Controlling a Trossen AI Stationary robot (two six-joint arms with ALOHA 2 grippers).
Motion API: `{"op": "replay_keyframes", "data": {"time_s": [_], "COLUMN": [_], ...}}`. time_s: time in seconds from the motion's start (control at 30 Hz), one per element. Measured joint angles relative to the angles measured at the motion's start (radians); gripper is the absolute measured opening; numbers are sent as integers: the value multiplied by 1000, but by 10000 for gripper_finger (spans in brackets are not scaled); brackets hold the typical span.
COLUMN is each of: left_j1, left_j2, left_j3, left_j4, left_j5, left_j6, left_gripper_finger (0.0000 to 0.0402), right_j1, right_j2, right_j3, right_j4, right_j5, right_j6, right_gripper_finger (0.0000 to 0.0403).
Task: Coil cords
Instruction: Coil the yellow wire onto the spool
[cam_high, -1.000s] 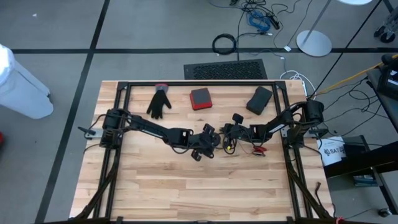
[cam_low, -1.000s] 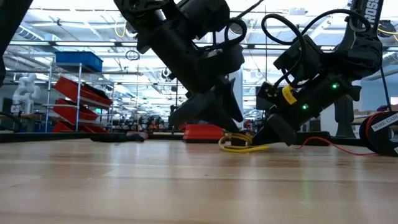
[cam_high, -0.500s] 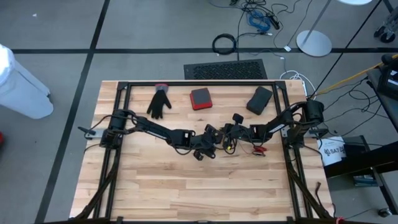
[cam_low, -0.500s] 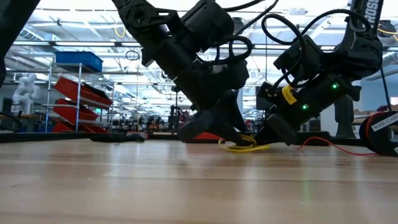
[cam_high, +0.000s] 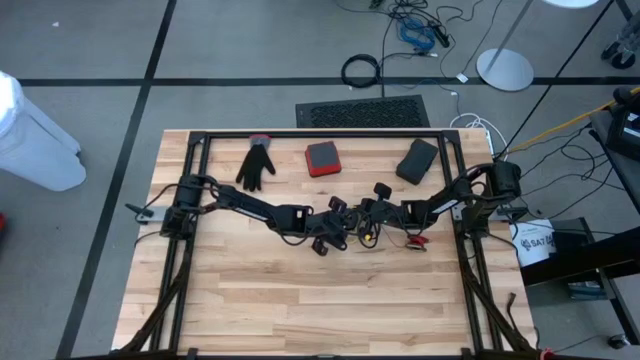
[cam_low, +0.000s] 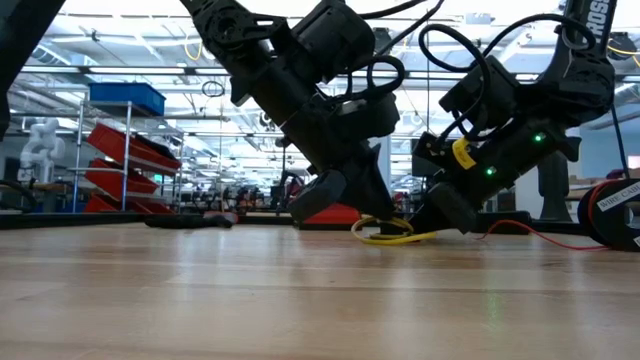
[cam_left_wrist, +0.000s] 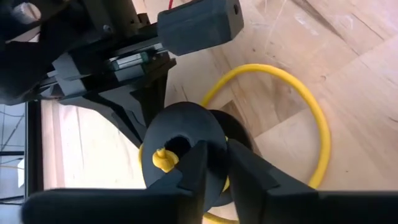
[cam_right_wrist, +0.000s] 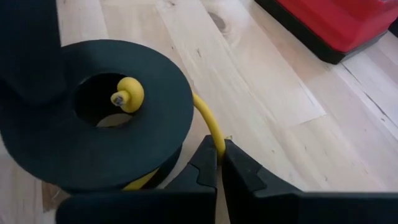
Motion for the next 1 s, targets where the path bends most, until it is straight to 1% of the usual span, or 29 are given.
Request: {"op": "replay_keyframes", "data": {"time_s": [0.2,0.33,0.53,0.63,0.73,0.87,1.0], "left_j1": [0,-1,-10,-10,-13,-24,-27], "left_j2": [3,4,5,5,6,8,9], "left_j3": [1,1,-1,-1,-1,-3,-7], "left_j4": [-23,-24,-24,-24,-22,-20,8], "left_j5": [-1,-11,-35,-36,-40,-83,-125], "left_j6": [-1,0,24,23,21,15,7], "left_gripper_finger": [8,3,3,11,32,57,62], "right_j1": [48,88,129,131,131,135,154], "right_j2": [-4,-32,-117,-153,-170,-173,-174], "right_j3": [2,0,-5,-6,-6,-4,-2], "right_j4": [-84,-143,-236,-277,-301,-319,-340], "right_j5": [51,69,61,42,29,15,26], "right_j6": [74,129,156,162,184,230,260], "right_gripper_finger": [0,0,0,0,0,0,0]}}
